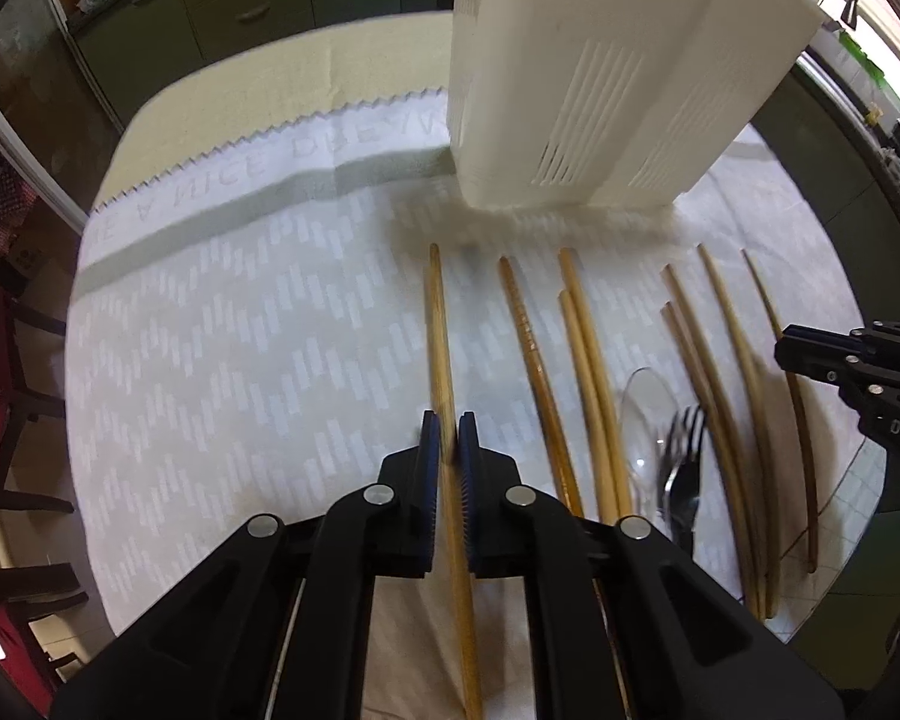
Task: Organize utensils
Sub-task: 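Close the left gripper on a chopstick while the right gripper closes on another, then lift the held chopsticks upright with both grippers toward the white holder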
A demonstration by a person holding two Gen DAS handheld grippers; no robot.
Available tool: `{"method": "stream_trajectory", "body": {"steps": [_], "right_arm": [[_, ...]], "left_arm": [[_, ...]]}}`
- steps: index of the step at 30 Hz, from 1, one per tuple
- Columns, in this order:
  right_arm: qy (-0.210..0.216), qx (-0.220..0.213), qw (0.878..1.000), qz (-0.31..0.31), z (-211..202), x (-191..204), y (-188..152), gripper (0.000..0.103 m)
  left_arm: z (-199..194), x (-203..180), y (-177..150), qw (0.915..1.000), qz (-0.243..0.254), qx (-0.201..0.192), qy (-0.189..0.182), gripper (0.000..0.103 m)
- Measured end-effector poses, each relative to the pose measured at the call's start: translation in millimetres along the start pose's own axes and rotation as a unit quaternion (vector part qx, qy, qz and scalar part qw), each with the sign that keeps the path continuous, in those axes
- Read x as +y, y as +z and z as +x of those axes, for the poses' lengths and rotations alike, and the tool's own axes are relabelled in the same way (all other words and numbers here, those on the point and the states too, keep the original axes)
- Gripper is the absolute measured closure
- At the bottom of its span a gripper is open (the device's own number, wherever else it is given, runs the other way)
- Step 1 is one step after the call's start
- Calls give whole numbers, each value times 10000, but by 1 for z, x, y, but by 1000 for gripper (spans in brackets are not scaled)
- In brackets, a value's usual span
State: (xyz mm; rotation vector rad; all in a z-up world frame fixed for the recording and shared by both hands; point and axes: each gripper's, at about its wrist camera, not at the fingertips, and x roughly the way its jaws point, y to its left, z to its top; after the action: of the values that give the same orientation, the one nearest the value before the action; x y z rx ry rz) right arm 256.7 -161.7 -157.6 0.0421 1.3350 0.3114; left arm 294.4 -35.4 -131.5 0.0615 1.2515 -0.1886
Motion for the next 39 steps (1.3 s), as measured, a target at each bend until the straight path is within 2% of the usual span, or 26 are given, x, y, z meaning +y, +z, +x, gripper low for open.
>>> {"method": "stream_trajectory", "body": {"steps": [1,2,10,17,26,34,39], "right_arm": [[35,-149,9999,-4,-10,0,-2,96],[90,-269,9996,1,-18,0,-3,96],[558,-1196,9912,47,-90,-13,-22,96],[671,-1821,9810,54,-132,-23,-48,96],[608,-2045,9770,-19,-145,-20,-61,96],[595,-2173,9742,-144,-159,-15,-55,96],[790,-2374,9678,-267,-189,-10,-38,96]], "left_arm": [[-8,0,-1,9999,24,-109,-29,97],[-15,0,-2,9998,59,180,-27,97],[-80,6,-10,9982,-16,-531,-285,97],[-130,-5,-19,9924,96,-1192,-276,97],[-162,-20,-28,9854,373,-1657,-136,97],[-167,-25,-23,9841,423,-1717,-181,97],[-179,-26,-8,9831,464,-1746,-291,97]]}}
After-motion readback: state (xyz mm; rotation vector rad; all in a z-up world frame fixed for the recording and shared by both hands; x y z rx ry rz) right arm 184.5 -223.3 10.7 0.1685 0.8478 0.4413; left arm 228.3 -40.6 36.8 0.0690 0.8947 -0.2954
